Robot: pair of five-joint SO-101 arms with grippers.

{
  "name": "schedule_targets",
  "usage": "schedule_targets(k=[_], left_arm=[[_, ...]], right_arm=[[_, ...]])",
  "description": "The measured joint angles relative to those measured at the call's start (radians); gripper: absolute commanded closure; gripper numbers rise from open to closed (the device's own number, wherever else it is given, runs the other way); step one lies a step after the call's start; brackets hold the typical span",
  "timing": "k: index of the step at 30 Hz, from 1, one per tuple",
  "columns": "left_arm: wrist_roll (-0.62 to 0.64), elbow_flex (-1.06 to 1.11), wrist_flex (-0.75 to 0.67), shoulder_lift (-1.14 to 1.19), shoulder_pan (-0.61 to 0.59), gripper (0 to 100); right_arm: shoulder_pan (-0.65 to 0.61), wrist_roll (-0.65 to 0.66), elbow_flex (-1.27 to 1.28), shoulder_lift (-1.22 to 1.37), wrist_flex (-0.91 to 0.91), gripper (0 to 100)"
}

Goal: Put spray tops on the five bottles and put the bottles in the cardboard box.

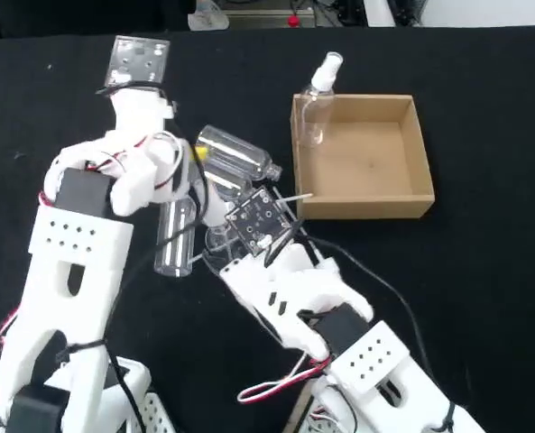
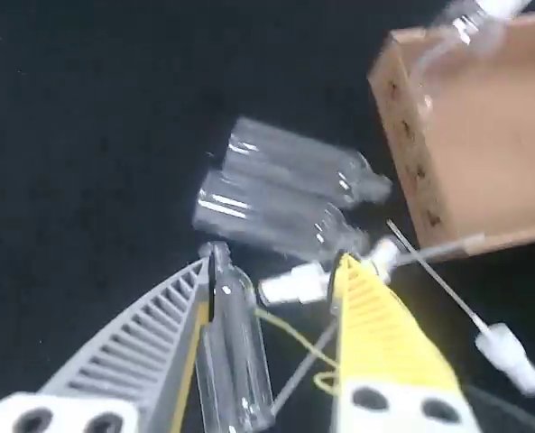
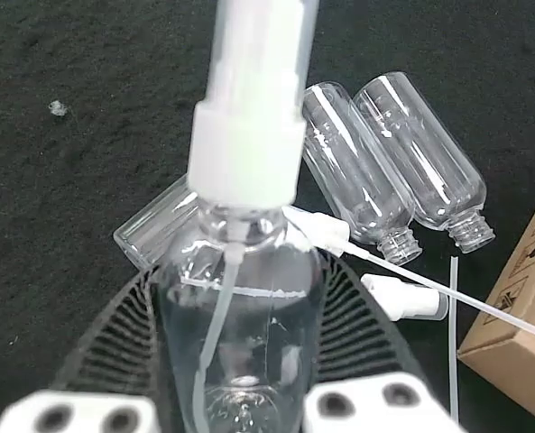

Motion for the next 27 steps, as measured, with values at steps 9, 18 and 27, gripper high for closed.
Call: schedule_targets(k=[9,18,27], left_arm=[[0.0,-0.106,0.229,0.0,0.092,78],[0.0,-0.152,0.319,0.0,0.107,78],[0.008,-0.18,0.348,0.0,0.109,78]], right_arm=[[0.0,0.003,0.0,0.0,0.0,98.7],[0.0,0.002,0.0,0.0,0.0,98.7],[0.002,0.0,0.0,0.0,0.0,98.7]])
